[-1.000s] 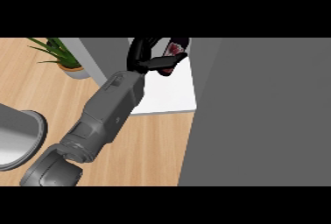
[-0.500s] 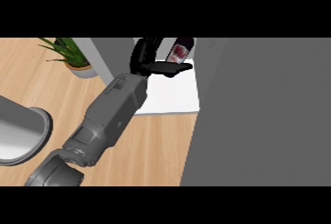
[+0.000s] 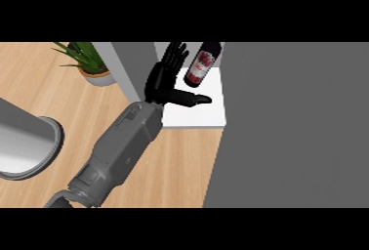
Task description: Pick up the wine, place it into the cabinet and close the cabinet
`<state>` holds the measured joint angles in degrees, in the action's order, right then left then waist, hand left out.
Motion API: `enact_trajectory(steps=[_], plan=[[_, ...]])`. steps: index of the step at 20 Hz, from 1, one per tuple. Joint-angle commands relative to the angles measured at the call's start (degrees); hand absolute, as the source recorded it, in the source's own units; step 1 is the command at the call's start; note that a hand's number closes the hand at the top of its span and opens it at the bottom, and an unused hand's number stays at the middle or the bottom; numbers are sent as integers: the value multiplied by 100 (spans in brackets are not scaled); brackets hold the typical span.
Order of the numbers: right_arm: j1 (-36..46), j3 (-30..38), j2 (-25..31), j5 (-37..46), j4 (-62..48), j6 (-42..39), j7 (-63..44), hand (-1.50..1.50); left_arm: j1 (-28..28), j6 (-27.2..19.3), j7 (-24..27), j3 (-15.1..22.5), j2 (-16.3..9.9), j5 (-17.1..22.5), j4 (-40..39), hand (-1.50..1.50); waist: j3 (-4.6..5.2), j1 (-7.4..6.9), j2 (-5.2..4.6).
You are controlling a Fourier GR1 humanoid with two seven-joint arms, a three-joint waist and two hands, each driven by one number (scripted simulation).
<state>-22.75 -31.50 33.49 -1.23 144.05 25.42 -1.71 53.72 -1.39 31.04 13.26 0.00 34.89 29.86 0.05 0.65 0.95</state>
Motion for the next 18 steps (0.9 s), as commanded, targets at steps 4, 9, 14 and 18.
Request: enact_trajectory(steps=[4,9,14,18], plan=[[-552,-230,161,46,1269,110,-433,-150,-1087,-306,-438,583,0,213,1487,-150,1,-101,42],[-545,-238,160,45,1215,190,-314,-150,-2186,-346,-715,950,-291,91,2628,-150,-2,-164,31],[-674,45,311,-142,1265,149,-191,-150,-3079,-569,-794,1189,-351,7,3686,-150,-6,-82,-23],[-654,281,568,-265,1537,41,-396,-150,-3736,-569,-796,1337,-489,6,4342,-150,-3,-47,-34]])
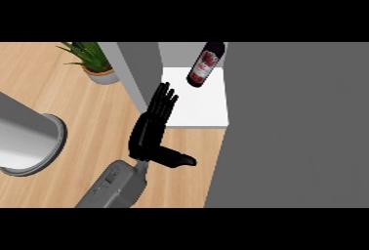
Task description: Pick up the wine, place it into the cabinet and close the cabinet
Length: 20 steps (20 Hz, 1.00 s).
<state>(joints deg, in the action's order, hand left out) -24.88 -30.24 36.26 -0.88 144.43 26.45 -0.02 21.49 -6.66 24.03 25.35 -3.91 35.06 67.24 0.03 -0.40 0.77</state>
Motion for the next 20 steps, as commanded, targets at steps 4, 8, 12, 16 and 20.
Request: enact_trajectory(steps=[4,8,12,16,20], plan=[[-167,-242,171,-43,1090,-114,-530,-150,-1353,386,7,7,-552,243,1343,-150,4,3,-37],[-294,91,612,-416,1372,-531,-540,-150,-1563,335,-27,28,-689,88,1533,-150,-1,76,-46],[-169,-299,533,-608,1098,-812,-319,-150,-2078,682,369,-167,-948,154,1697,-150,-1,43,-50],[-145,-701,1064,-586,1109,-1544,-356,150,-1942,632,246,-505,-1247,188,1861,-150,-1,44,-39],[48,-1172,966,-350,1081,-1770,-282,150,-1989,1033,121,-989,-1712,531,1958,-150,5,44,-49]])
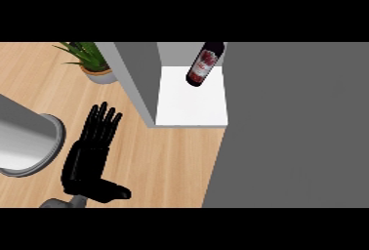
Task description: Pick up the wine, place it into the cabinet and close the cabinet
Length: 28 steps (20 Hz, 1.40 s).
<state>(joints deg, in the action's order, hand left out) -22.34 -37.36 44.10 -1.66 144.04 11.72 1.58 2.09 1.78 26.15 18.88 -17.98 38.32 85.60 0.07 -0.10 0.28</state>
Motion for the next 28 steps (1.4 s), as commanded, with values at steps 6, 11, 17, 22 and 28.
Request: enact_trajectory(steps=[6,11,17,22,28], plan=[[43,-801,-46,118,1199,-200,-689,150,-570,819,-63,-932,-930,587,277,-150,4,-5,4],[484,-1010,-360,166,1095,-162,-1016,150,-702,1159,73,-1091,-1026,532,-24,-150,11,-16,-19],[927,-1129,-666,1,902,-190,-1230,150,-480,1368,-123,-1438,-1250,817,-94,-150,17,-47,-35],[1357,-1122,-1048,-157,651,-162,-1389,150,-414,1504,-292,-1557,-1449,933,-67,-150,36,-203,-55],[1903,-966,-1446,-406,365,-262,-1783,150,-320,1710,-469,-1753,-1644,1138,-182,-150,37,-269,-66]])
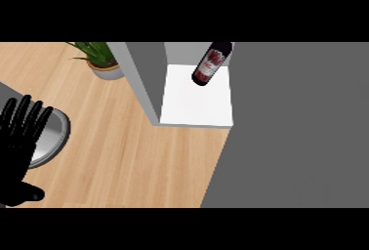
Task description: Pick up the wine, place it into the cabinet and close the cabinet
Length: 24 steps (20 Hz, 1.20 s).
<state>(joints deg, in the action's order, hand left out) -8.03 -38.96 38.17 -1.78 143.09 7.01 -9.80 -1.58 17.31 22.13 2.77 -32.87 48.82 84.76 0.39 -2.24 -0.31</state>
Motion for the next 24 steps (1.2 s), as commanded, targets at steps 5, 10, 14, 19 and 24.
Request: enact_trajectory(steps=[5,10,14,19,24], plan=[[1293,-732,-1476,-412,-185,248,-1079,150,148,185,-128,-93,-112,74,-180,-150,14,-166,-19],[2718,-527,-2444,-282,-1079,494,-1877,150,134,405,-130,-147,-199,85,-242,-150,15,-181,10],[4229,-313,-3680,-140,-2194,746,-2642,150,168,518,-116,-325,-238,144,-489,-150,-4,-32,20],[5753,209,-3793,-690,-3846,1376,-2358,150,117,525,-116,-449,-165,164,-568,-150,-23,-34,-1],[6694,643,-3808,-1280,-4708,1734,-2294,150,-237,724,-80,-568,-133,80,-393,-150,-33,52,28]])
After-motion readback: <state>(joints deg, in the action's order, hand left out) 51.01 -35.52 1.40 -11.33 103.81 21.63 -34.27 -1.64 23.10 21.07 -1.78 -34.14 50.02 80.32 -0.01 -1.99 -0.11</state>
